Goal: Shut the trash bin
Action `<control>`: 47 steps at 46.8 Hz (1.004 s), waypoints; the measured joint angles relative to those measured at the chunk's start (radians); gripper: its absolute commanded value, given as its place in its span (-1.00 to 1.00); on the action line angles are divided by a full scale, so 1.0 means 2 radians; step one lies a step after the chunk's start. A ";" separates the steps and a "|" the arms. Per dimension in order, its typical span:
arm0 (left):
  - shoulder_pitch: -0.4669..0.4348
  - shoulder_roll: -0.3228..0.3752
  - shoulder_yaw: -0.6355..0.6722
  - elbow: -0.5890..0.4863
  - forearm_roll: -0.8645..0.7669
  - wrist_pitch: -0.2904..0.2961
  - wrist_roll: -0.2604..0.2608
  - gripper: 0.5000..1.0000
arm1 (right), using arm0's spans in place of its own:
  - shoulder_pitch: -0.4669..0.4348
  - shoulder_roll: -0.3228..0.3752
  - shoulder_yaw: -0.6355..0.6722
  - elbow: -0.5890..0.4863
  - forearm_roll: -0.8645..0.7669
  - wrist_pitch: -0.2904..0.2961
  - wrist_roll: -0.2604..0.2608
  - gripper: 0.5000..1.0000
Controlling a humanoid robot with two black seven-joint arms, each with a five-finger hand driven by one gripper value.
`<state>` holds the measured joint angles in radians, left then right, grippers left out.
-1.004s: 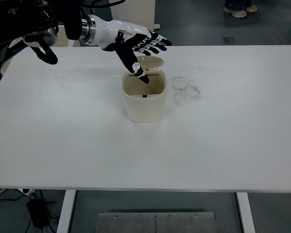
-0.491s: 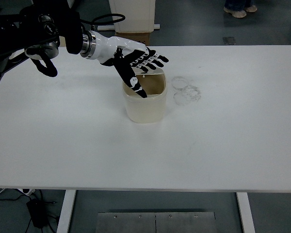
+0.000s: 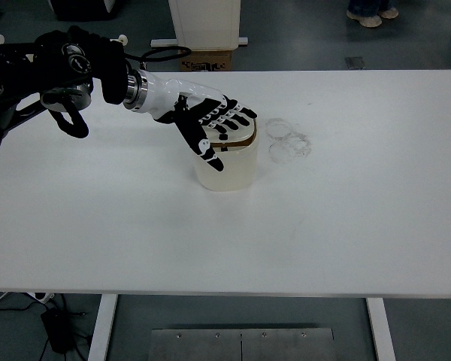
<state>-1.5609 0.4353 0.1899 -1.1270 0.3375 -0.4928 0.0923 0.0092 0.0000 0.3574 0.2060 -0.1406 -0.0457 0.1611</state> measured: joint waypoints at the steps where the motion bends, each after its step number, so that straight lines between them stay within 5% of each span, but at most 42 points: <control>1: 0.000 0.001 0.001 -0.002 0.000 0.000 0.000 1.00 | 0.000 0.000 0.000 0.000 0.000 0.000 0.000 0.97; 47: -0.017 0.007 0.010 -0.009 0.018 0.001 0.001 1.00 | 0.000 0.000 0.000 0.000 0.000 0.000 0.000 0.97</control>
<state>-1.5957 0.4494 0.2091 -1.1460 0.3732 -0.4910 0.0935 0.0092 0.0000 0.3574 0.2059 -0.1407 -0.0456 0.1611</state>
